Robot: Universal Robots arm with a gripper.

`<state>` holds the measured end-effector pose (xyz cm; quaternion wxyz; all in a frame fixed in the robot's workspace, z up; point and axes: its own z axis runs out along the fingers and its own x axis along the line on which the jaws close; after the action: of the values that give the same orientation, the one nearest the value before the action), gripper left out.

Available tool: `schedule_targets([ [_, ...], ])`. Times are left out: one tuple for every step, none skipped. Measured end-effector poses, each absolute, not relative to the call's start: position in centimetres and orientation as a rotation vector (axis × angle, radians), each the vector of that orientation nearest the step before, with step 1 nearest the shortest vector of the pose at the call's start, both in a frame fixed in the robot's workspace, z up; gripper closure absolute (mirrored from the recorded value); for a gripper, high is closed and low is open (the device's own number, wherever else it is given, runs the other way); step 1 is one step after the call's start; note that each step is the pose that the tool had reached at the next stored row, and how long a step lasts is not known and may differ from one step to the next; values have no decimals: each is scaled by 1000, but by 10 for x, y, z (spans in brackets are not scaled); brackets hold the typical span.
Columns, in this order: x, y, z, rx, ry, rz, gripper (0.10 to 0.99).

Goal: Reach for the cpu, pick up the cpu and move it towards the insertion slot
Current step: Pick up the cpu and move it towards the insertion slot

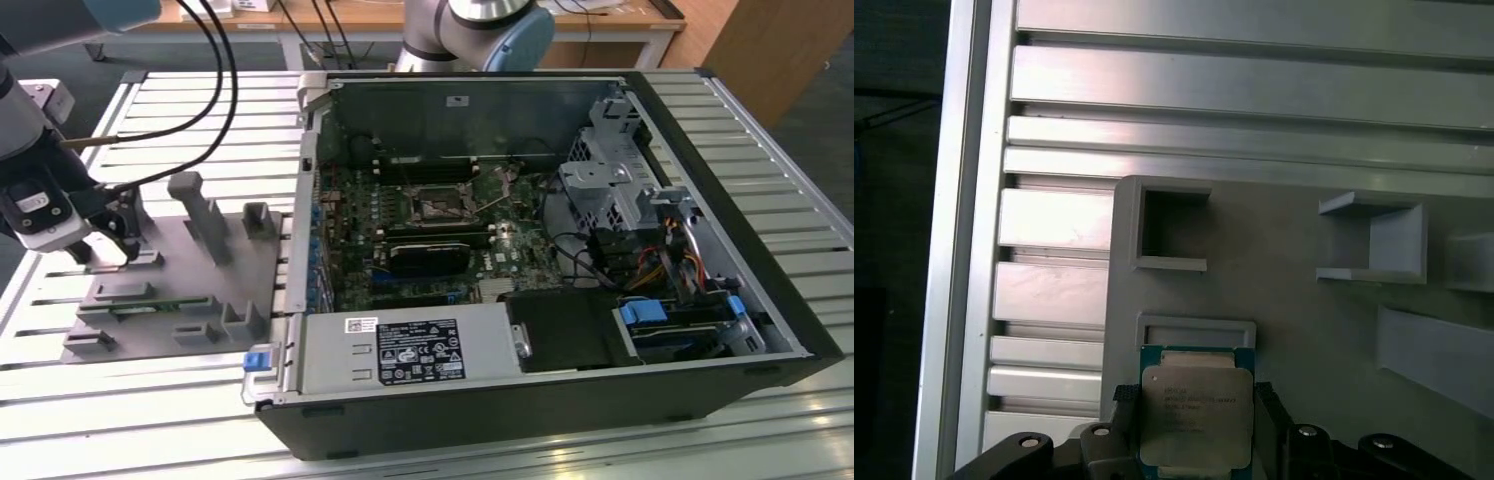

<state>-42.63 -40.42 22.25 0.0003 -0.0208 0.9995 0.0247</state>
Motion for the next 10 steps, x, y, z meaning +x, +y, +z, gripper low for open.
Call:
schedule_targets([
  [-426,-404,223,-65,3139,77,545],
  [-426,-404,224,-66,3140,77,545],
  [-426,-404,224,-66,3140,77,545],
  [-426,-404,225,-66,3139,76,545],
  [-426,-404,226,-65,3139,76,545],
  [-426,-404,227,-66,3139,76,545],
  [-426,-404,228,-66,3140,76,545],
  [-426,-404,228,-66,3139,76,545],
  [-426,-404,229,-65,3139,75,545],
  [-426,-404,230,-65,3139,75,545],
])
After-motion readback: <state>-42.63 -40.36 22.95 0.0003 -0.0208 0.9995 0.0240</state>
